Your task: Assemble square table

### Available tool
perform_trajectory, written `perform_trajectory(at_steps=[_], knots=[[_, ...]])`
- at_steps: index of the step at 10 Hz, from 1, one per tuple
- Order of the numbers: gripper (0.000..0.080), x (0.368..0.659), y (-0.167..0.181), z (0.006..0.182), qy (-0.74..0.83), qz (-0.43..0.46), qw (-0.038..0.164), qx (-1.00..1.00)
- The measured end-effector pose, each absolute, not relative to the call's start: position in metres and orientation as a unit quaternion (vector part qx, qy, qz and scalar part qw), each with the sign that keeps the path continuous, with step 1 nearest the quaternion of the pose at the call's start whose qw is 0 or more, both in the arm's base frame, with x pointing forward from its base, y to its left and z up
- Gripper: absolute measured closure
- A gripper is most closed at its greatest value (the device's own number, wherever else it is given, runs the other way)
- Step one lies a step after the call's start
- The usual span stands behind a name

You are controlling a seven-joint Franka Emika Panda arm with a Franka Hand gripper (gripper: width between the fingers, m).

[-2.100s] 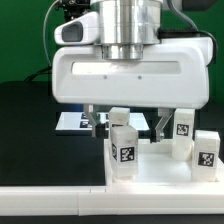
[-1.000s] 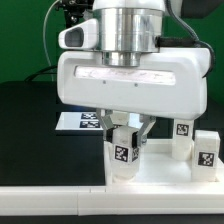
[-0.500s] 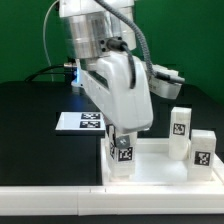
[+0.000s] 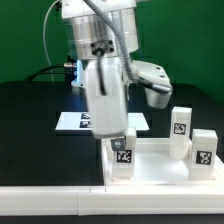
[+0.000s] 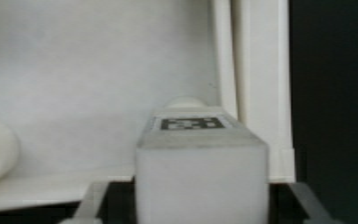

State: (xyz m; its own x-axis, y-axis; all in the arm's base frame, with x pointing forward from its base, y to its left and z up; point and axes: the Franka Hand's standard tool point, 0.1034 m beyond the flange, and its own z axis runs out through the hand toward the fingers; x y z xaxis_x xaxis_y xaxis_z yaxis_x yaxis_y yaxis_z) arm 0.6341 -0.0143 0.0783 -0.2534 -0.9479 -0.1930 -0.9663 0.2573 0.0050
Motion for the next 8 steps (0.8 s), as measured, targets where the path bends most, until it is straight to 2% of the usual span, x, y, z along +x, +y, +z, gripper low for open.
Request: perform_trajectory(at_steps=[3, 4, 5, 8], knots=[[0.0499, 0.633, -0.014, 0.077, 0.773, 0.056, 0.074, -0.627], [0.0323, 0.635, -0.011, 0.078, 0.709, 0.041, 0.068, -0.701], [0.019, 0.637, -0.004, 0.079, 0.623, 0.028, 0.068, -0.779], [0.0162, 0.636, -0.002, 0.076, 0.528, 0.019, 0.071, -0.846]])
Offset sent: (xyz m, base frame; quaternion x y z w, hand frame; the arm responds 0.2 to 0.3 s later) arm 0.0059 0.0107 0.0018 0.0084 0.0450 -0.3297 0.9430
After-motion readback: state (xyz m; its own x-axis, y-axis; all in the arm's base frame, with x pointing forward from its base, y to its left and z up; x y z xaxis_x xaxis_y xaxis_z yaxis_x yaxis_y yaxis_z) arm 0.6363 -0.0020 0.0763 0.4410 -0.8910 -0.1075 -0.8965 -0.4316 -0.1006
